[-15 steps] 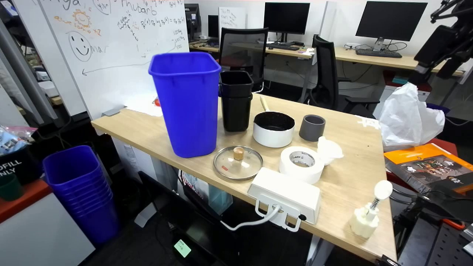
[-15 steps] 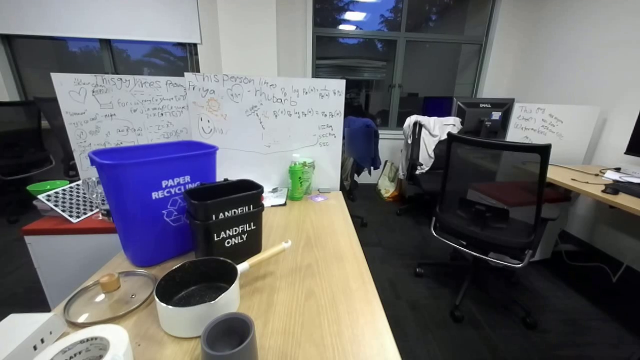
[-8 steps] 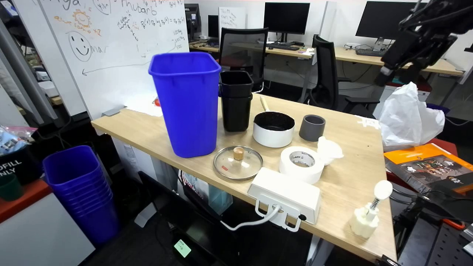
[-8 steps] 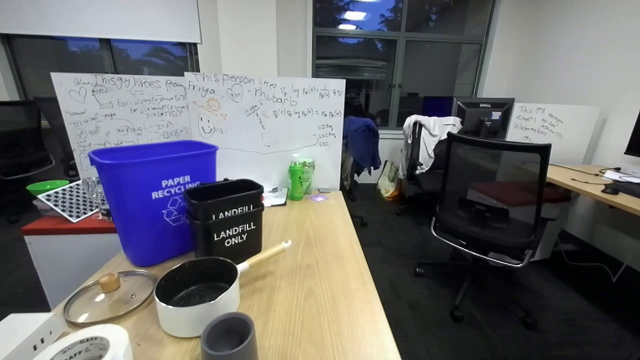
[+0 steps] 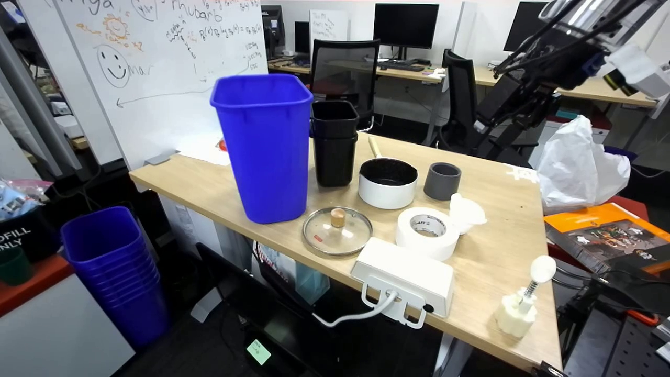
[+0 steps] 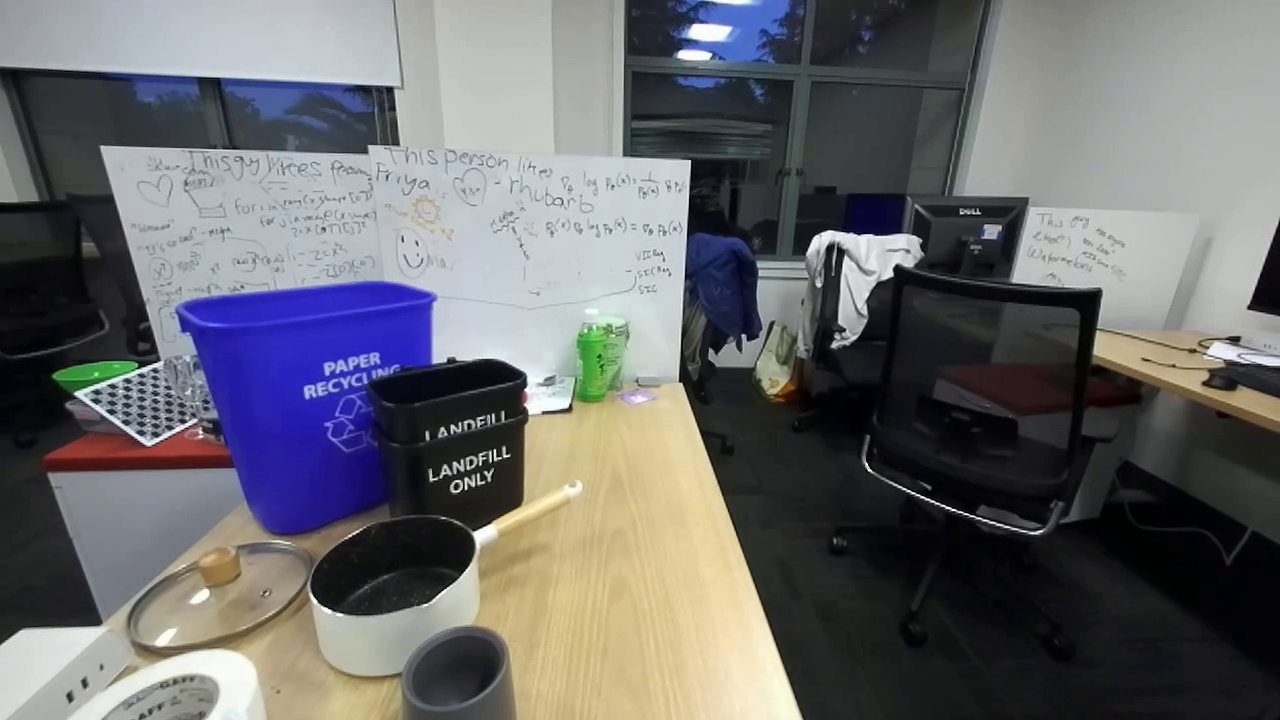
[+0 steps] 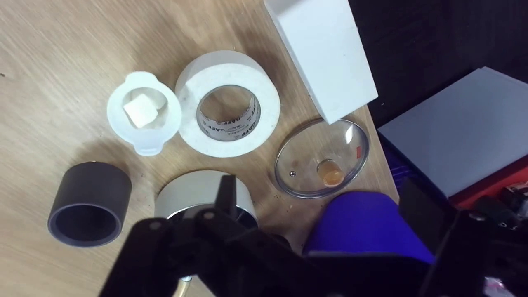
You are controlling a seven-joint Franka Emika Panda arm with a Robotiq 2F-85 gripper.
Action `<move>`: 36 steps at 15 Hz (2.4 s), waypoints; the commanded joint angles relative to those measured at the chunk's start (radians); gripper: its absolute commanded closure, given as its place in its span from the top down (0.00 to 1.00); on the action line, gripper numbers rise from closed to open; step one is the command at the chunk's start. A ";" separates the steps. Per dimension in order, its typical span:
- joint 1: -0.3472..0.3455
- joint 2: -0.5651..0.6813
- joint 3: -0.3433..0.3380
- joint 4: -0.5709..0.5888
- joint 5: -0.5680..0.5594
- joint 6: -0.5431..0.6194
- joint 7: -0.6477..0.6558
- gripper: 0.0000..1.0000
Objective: Pick up the lid and put it on the pot
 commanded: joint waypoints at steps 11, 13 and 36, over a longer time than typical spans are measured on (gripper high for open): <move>0.132 0.066 -0.084 0.013 0.118 0.062 -0.216 1.00; 0.247 0.107 -0.168 0.007 0.223 0.113 -0.374 1.00; 0.725 0.313 -0.633 0.069 0.405 0.134 -1.108 1.00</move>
